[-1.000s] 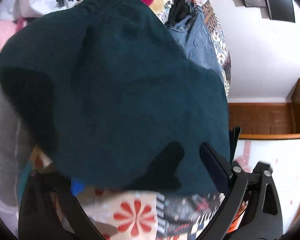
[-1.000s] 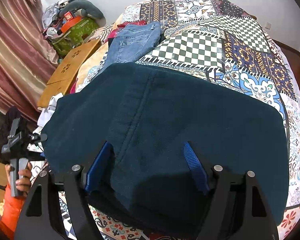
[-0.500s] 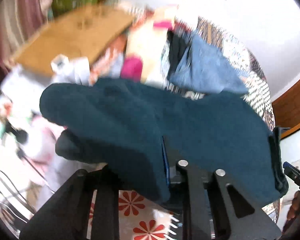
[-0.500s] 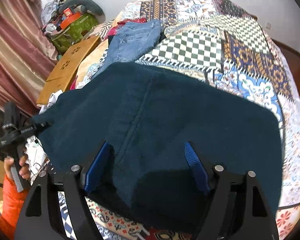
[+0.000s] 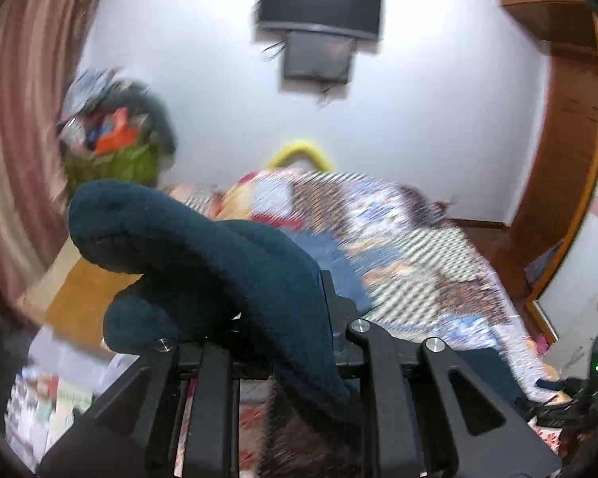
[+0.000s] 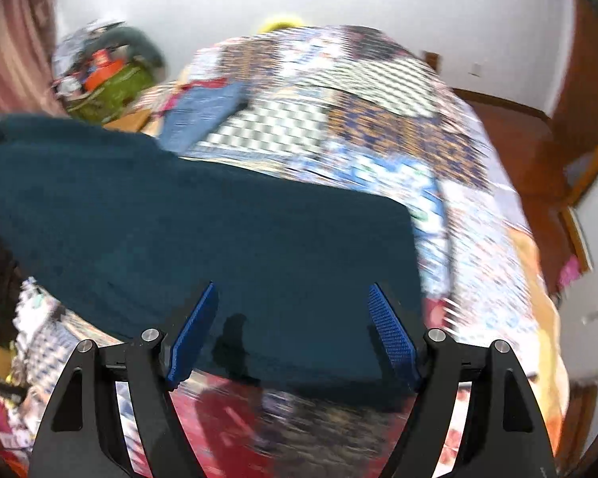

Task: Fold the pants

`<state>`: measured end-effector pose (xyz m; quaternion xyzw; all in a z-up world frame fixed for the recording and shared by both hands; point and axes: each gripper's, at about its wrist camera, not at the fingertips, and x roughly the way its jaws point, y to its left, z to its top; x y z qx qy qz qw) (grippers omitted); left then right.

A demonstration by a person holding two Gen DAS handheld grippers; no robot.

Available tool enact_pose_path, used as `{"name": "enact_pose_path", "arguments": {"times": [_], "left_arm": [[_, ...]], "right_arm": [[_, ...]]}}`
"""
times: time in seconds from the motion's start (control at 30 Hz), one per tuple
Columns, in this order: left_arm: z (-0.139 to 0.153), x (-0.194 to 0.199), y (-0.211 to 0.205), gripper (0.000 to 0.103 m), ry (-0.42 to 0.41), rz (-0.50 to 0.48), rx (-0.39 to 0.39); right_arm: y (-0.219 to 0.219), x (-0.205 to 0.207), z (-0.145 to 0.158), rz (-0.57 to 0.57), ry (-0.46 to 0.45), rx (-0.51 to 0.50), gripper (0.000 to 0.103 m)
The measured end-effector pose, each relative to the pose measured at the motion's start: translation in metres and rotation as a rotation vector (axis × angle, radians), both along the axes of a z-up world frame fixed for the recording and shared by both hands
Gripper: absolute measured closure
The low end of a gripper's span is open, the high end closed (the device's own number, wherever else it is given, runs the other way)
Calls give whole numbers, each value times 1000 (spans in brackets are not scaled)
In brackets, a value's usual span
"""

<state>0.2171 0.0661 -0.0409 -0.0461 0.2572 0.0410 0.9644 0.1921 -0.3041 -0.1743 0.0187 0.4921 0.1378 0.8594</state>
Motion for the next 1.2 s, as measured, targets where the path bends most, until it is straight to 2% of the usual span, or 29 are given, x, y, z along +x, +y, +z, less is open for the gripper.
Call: {"name": "enact_pose_path", "arguments": {"times": [0.17,0.33,0.43,0.67,0.87,0.93,1.03,1.1,1.2], "left_arm": [[26,30,-74,87,-35,-162,10],[20,62,-148,87,14,-318,-9],[-5,80,-195,87,95,-395,9],[-103,87,-287,87,347,-576,150],[-133,67,-319,86,423,-668,213],[-139,65,-327,86,481,-686,212],[-151,69,-332,76,574,-717,216],[-158,67,-333,59,611,-741,239],[-161,62,-329,45,639,-761,236]], "right_arm": [[-41,-12,-12,-75,34,33,28],[-61,-27,-14,-100,33,53,28],[-68,-32,-14,-105,28,63,28],[-75,-44,-19,-115,41,125,28],[-78,-50,-27,-131,64,137,28],[-80,-51,-30,-140,74,145,28],[-81,-52,-32,-146,82,151,28],[-80,-53,-32,-143,86,157,28],[-77,-54,-31,-134,84,155,28]]}}
